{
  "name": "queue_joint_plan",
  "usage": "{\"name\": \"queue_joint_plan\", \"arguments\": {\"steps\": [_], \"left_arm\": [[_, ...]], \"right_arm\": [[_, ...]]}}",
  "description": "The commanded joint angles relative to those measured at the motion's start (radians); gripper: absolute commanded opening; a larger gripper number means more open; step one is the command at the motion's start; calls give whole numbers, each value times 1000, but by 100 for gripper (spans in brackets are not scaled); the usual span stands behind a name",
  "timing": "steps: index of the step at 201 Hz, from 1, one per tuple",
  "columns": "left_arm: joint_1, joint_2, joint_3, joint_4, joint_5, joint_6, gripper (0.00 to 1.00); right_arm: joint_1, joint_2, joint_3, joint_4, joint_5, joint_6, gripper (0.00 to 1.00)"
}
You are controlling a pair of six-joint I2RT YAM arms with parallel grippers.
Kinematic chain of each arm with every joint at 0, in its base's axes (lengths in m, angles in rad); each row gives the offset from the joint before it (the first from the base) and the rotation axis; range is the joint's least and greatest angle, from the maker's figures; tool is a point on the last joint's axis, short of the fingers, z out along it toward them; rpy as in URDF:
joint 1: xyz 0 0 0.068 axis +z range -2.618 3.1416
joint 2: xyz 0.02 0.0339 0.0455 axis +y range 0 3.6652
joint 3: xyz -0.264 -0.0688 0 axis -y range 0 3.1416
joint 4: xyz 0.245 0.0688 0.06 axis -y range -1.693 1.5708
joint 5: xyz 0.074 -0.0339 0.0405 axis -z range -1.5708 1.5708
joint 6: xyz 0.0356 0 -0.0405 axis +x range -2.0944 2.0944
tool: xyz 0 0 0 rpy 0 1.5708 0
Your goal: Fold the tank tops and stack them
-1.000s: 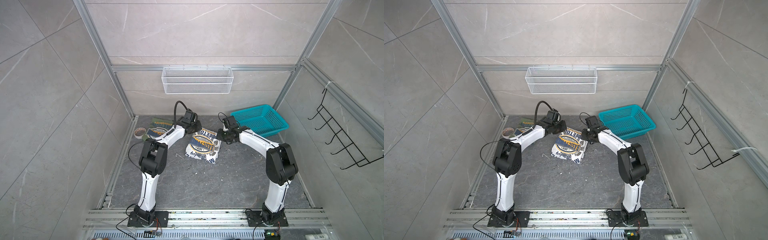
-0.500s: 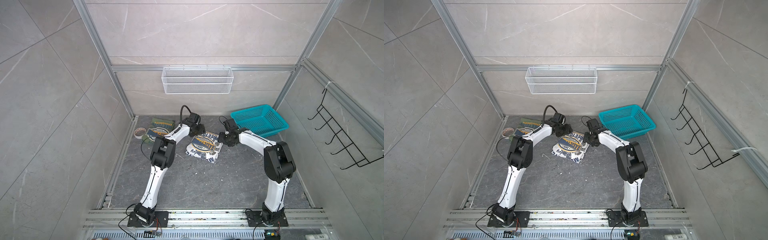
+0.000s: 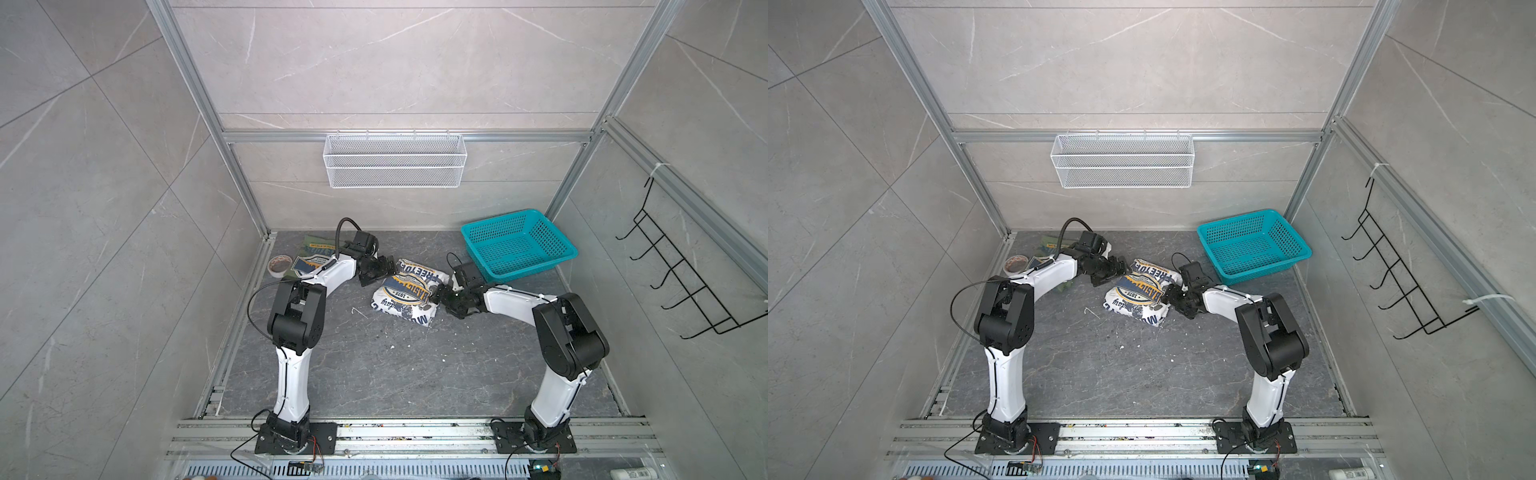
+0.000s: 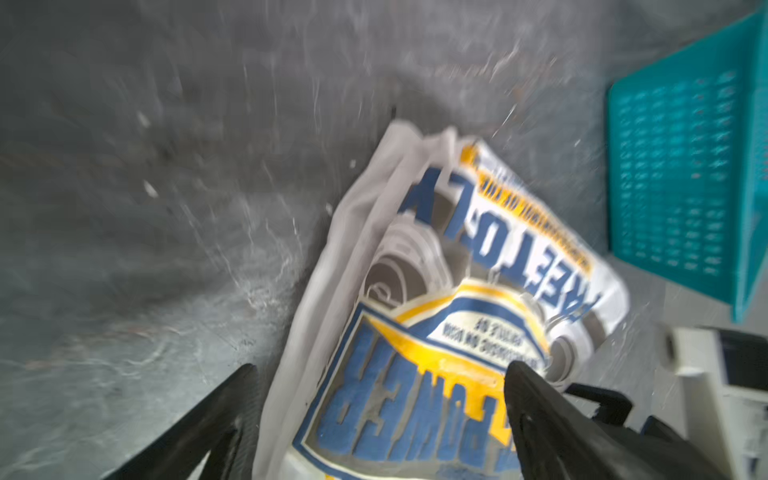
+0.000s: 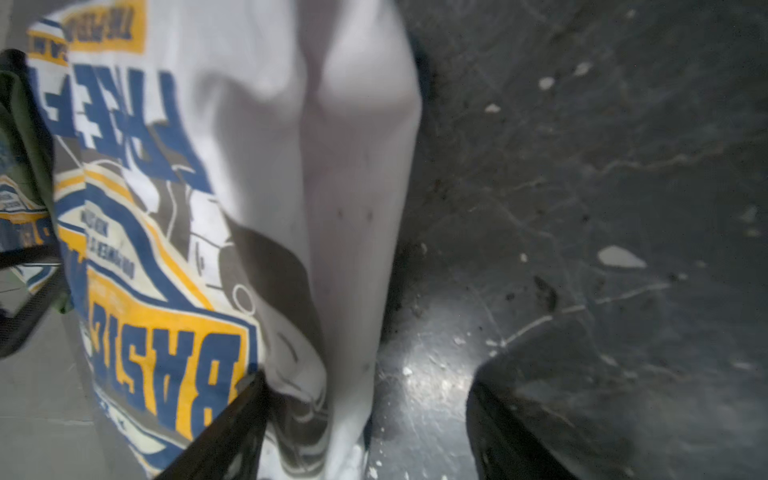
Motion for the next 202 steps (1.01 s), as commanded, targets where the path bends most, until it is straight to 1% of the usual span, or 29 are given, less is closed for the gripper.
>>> {"name": "queue_joint_plan", "arguments": {"steps": [1,20,41,61,86,115,132,159,186,202], "left_arm": [[-6,40,4,23,52,24,93],[-6,75,12,24,59,27,92],[-6,107,20,29,77,20,87],[-7,125,22,40,94,15,81],[-7,137,25,48,120,9,66],[-7,134,25,65,136,0,48],[-6,119,24,69,126,-7,35],[7,67,24,64,75,-5,15],[36,5,50,5,2,27,3],[64,-40,72,-49,-56,53,0]], "right_arm": [[7,42,-19,108,-41,69,76],[12,73,-18,123,-35,99,75],[15,120,-16,139,-41,139,73],[26,158,-5,158,-46,169,66],[47,197,27,161,-42,182,56],[70,236,85,144,-30,180,40],[82,254,115,144,-23,176,30],[107,283,190,132,-9,155,16],[140,316,295,126,-21,141,8],[162,339,371,115,-23,136,5]]}}
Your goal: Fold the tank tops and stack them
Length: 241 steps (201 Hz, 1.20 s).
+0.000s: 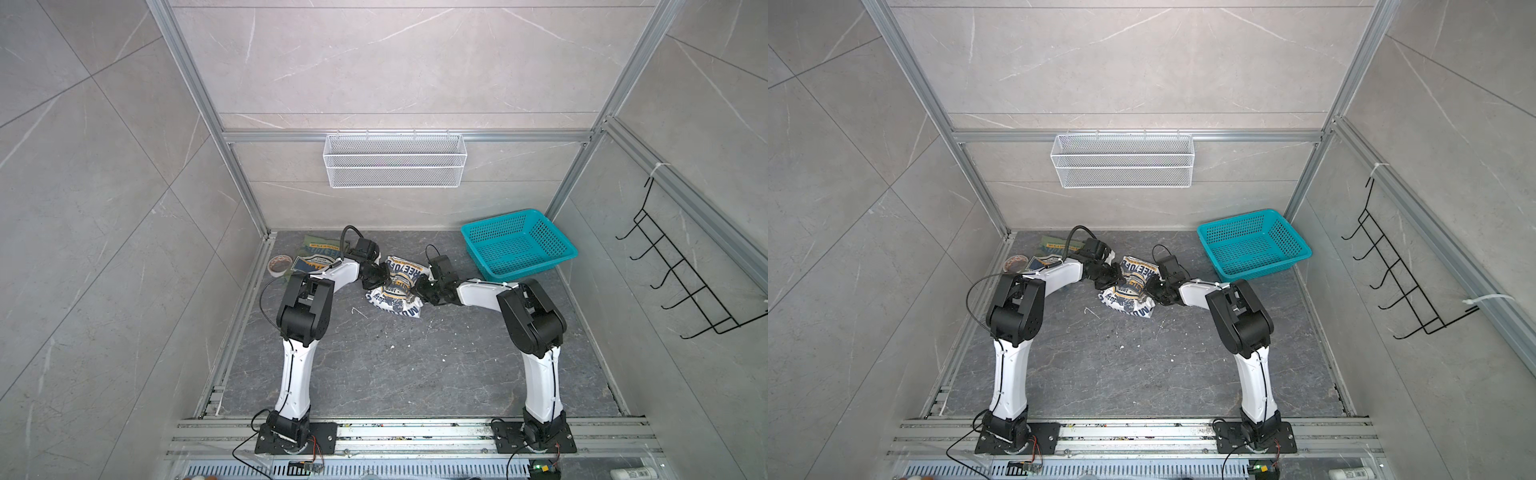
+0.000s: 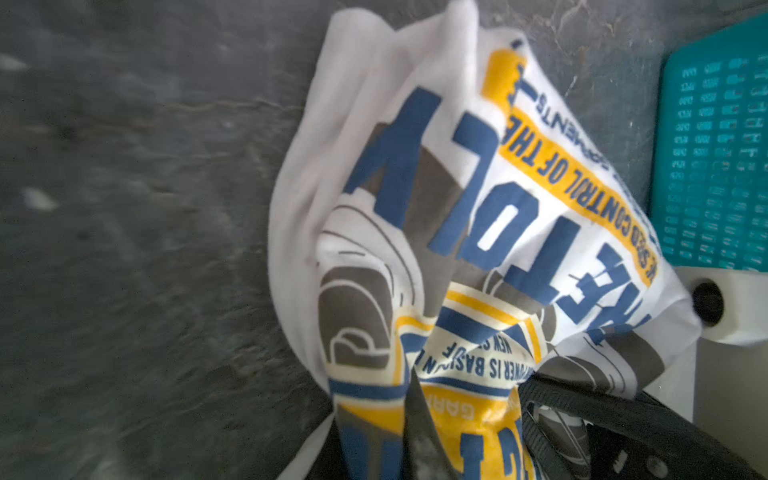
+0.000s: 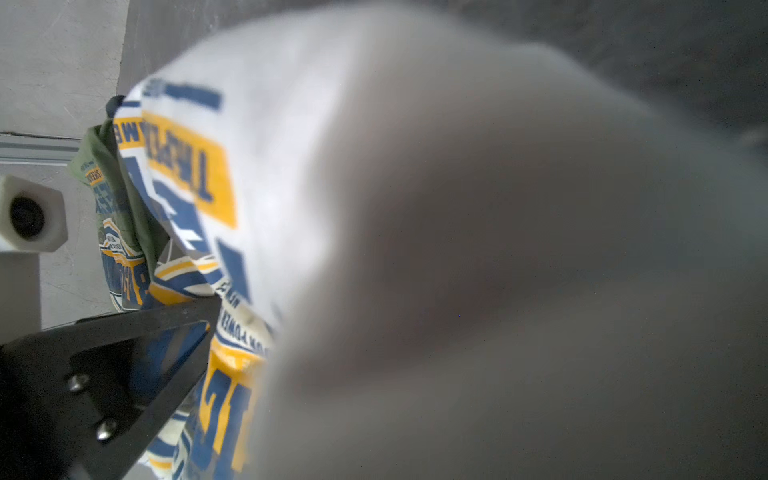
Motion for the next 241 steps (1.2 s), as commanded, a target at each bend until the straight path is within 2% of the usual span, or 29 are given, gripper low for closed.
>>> {"name": "queue_joint_plan", "arguments": {"steps": [1,31,58,98,126,157,169,181,210,241], "left_arm": [[34,-122,57,-91,-83,45,0],[89,-210,91,-166,-167,94,0],[122,-235,172,-257,-248,165,0],[177,-240,279,-343,-326,257,0],[238,-224,333,-364,-330,301,0],[307,-205,372,-366,-329,328,0],[335,-201,377,-350,-306,328,0],[360,-195,377,-330,-273,325,0],[407,-163,380,-286,-228,324,0],[456,-106,365,-192,-130,308,0]], "right_arm": [[52,53,102,-52,-6,-23,5],[84,123,262,-55,-31,-19,2],[115,204,401,-5,-60,-9,2],[162,382,647,125,-87,84,2],[204,575,950,67,-87,89,2],[242,829,1421,-30,-87,112,2],[252,907,1552,-30,-64,120,1],[258,935,1576,6,-38,137,2],[267,905,1465,113,18,141,3],[276,943,1527,92,55,105,5]]}}
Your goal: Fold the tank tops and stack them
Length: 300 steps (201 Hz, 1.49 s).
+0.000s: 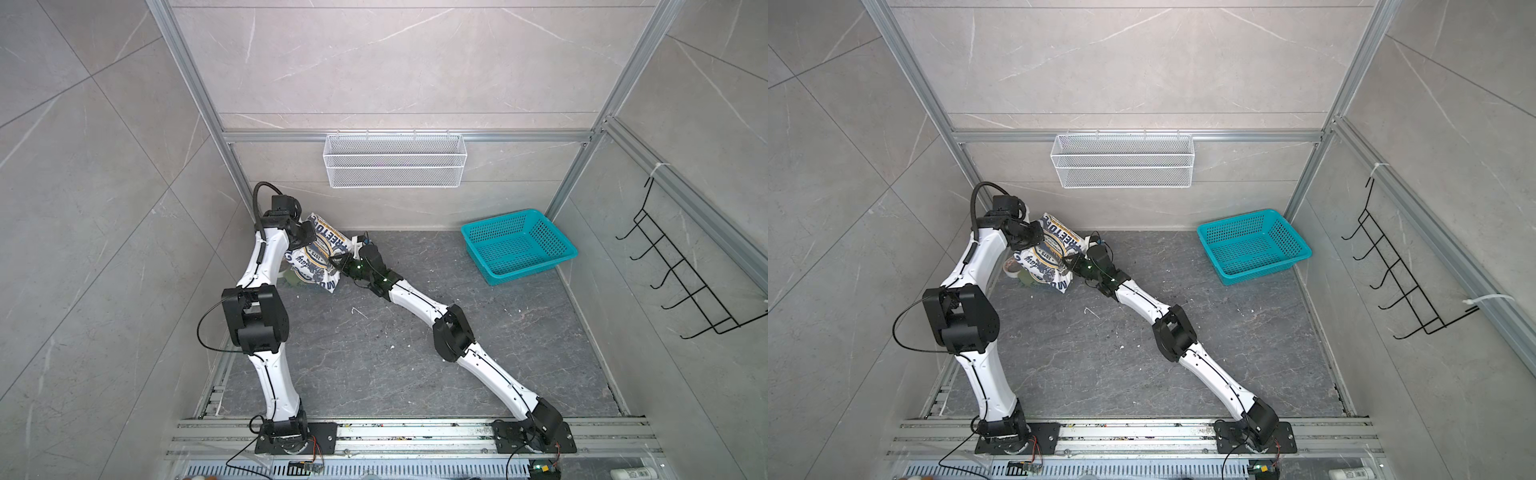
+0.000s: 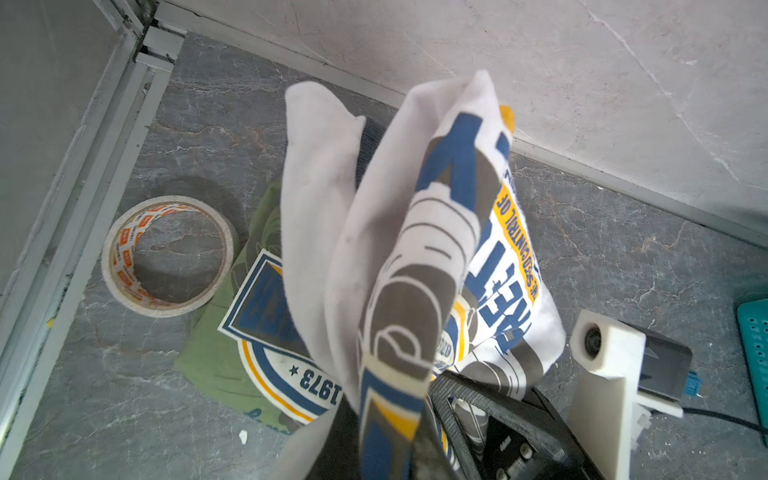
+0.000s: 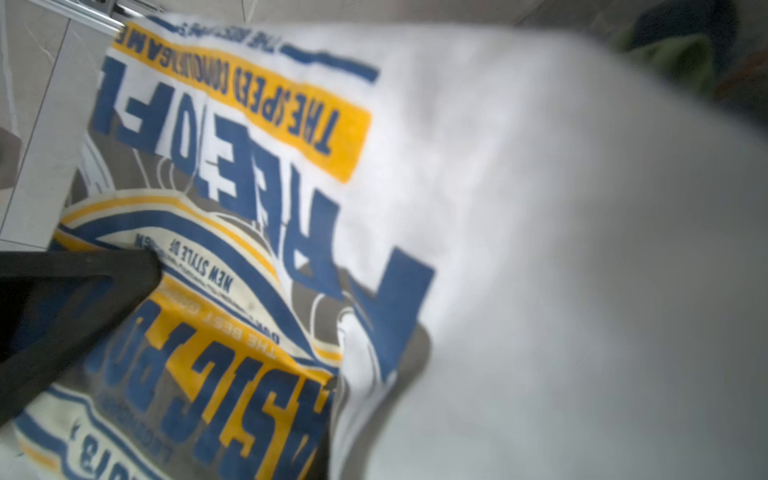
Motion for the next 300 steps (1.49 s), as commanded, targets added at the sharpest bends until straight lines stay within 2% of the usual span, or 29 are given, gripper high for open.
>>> {"name": "queue_joint_plan", "arguments": {"steps": [1,17,62,79,91,116,162,181,194,201,211,219,243,268,287,300], "left_arm": [[33,39,27,149,102,8,0],[43,69,11,194,112,18,0],[85,150,6,230,66,12,0],[99,177,18,234,72,7,0],[103,201,49,212,75,5,2],[106,265,153,102,46,13,21],[114,323,383,-113,-18,-10,77],[118,294,426,-184,-32,-39,87],[118,211,406,-209,-57,-66,91],[117,166,369,-214,-74,-75,99],[118,77,277,-207,-105,-105,100],[118,-16,145,-160,-127,-136,100],[111,-356,-360,152,-152,-221,100],[78,-694,-913,570,-253,-236,100],[33,-854,-1179,735,-369,-185,100],[-2,-931,-1304,769,-477,-157,100]], "right_arm": [[7,39,37,21,47,-24,5],[7,38,25,19,71,-27,8],[6,48,29,15,106,-45,23],[6,34,38,-21,83,-58,37],[3,7,34,-80,72,-78,43],[-12,-90,-19,-222,53,-120,58],[-39,-294,-208,-330,-1,-221,63],[-38,-415,-355,-355,14,-292,64],[-39,-533,-483,-360,44,-341,65],[-39,-599,-567,-357,67,-377,65],[-39,-704,-709,-355,108,-428,66],[-38,-796,-827,-340,148,-471,66],[-46,-1097,-1251,-243,329,-590,64],[-78,-1426,-1712,-73,531,-728,65],[-126,-1652,-1936,-93,702,-842,67],[-173,-1796,-2046,-117,782,-912,69]]}}
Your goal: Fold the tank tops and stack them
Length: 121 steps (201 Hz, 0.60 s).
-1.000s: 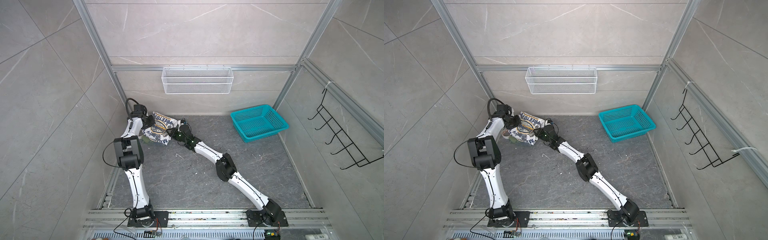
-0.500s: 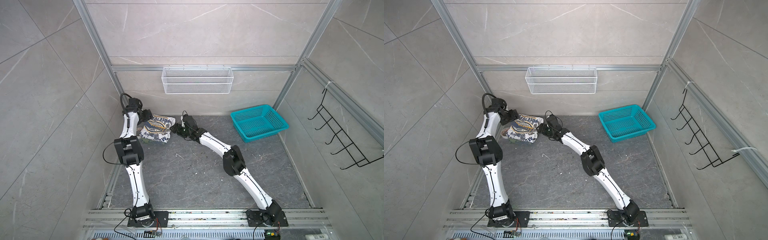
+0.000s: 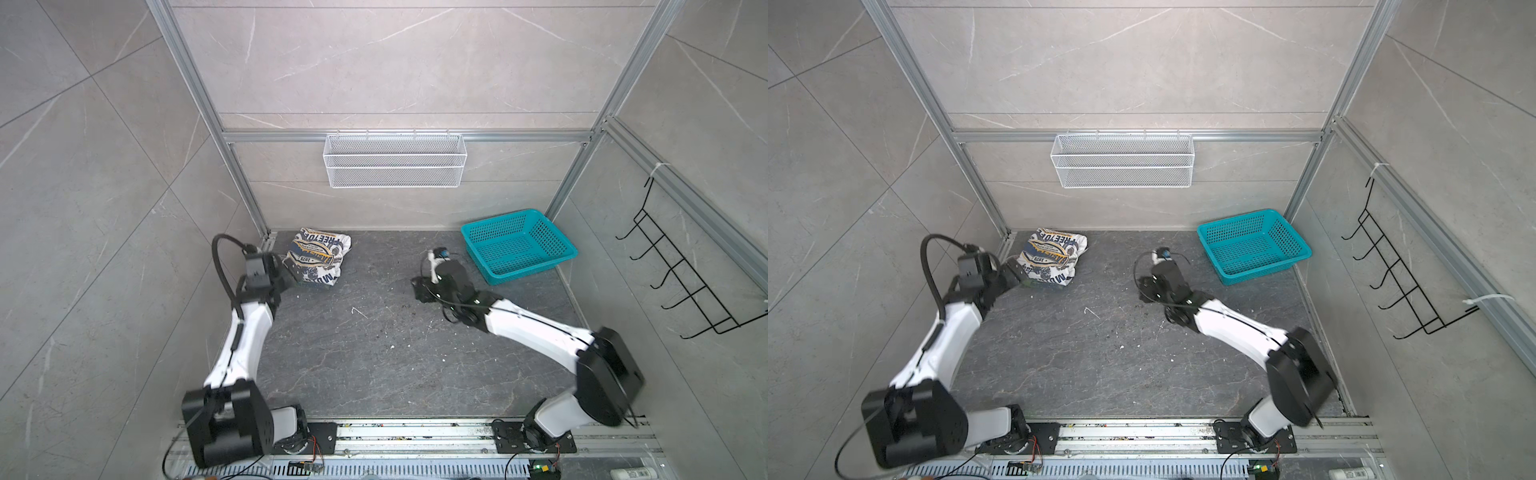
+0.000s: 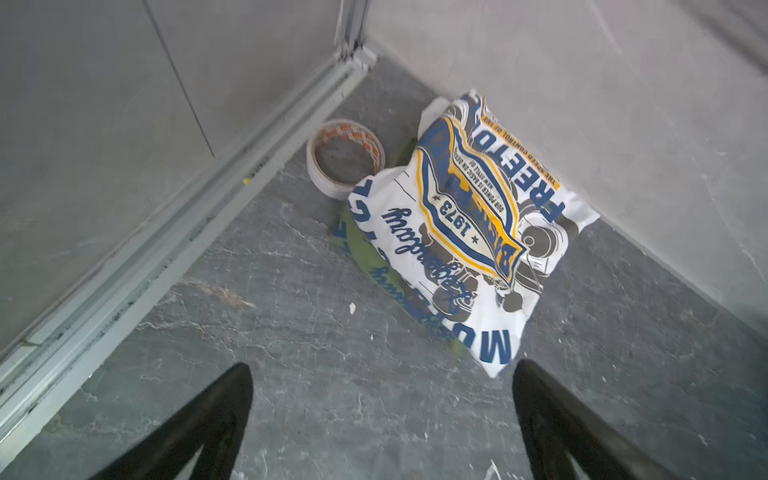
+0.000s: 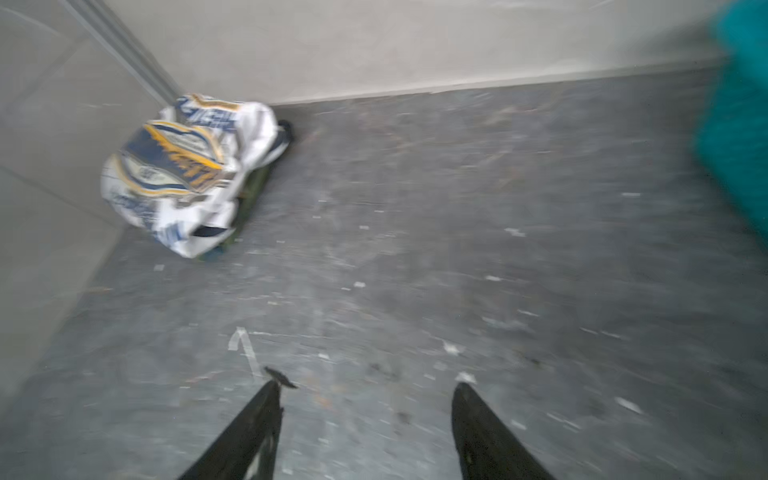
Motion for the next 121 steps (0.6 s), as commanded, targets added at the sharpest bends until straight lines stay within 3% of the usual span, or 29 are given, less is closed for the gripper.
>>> {"name": "queue_joint_plan", "arguments": {"steps": [1,10,28,44,71,98,121], "left_arm": [[-59,-84,-217,271,-216,37,100],[-91,-144,-322,332,-289,64,100],[-127,-195,-499,518,-362,139,100],[-129,-139,-576,660,-312,218,100],[-128,-56,-573,765,-203,265,100],[-129,67,-528,868,-99,357,100],[-128,123,-495,885,-77,411,100]], "right_arm": [[-69,-203,-171,19,272,-208,69],[-105,-286,-247,41,309,-266,73],[-208,-364,-347,56,372,-291,92],[-286,-348,-372,51,374,-244,93],[-359,-216,-446,258,371,-257,93],[-401,-130,-562,592,245,-314,93],[-448,-116,-601,723,126,-349,93]]}}
